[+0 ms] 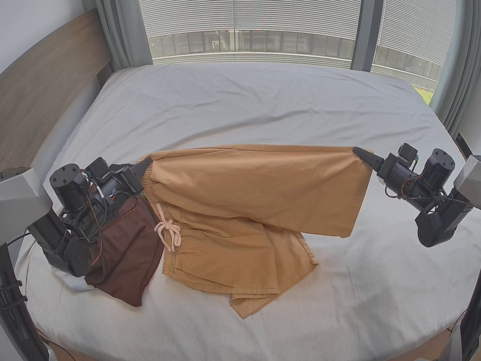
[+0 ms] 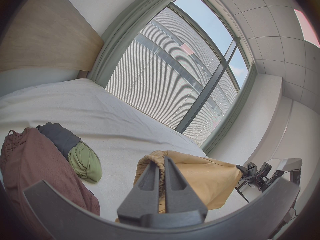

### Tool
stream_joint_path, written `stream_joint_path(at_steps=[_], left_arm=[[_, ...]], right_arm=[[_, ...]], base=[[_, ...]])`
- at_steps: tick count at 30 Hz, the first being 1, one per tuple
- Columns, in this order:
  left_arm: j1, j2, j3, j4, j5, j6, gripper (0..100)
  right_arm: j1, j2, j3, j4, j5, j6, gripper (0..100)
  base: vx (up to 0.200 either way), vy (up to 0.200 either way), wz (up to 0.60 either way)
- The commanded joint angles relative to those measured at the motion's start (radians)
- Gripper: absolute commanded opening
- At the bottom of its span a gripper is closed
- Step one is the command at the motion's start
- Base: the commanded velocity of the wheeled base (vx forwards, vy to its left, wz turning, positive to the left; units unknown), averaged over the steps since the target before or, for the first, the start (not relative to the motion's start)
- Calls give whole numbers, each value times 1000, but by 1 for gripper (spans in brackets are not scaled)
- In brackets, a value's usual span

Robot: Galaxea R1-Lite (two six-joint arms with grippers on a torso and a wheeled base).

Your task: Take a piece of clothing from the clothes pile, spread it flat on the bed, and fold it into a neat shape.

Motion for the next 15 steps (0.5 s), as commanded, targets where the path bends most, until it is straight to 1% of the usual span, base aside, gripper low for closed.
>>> stream_joint_path(at_steps=[1, 7, 12, 15], left_arm=[[-16, 20, -19, -1, 7, -2, 0], [-20, 53, -59, 1, 10, -2, 0], [-20, 112, -123, -1, 42, -2, 0], [-19, 136, -157, 1, 48, -2, 0]], right_arm=[[5, 52, -38, 0, -11, -6, 0], [7, 101, -78, 3, -20, -18, 0], [5, 144, -141, 28, -20, -18, 0], [4, 162, -181, 45, -20, -18, 0]], base=[[0, 0, 0], [0, 0, 0], [0, 0, 0], [0, 0, 0]])
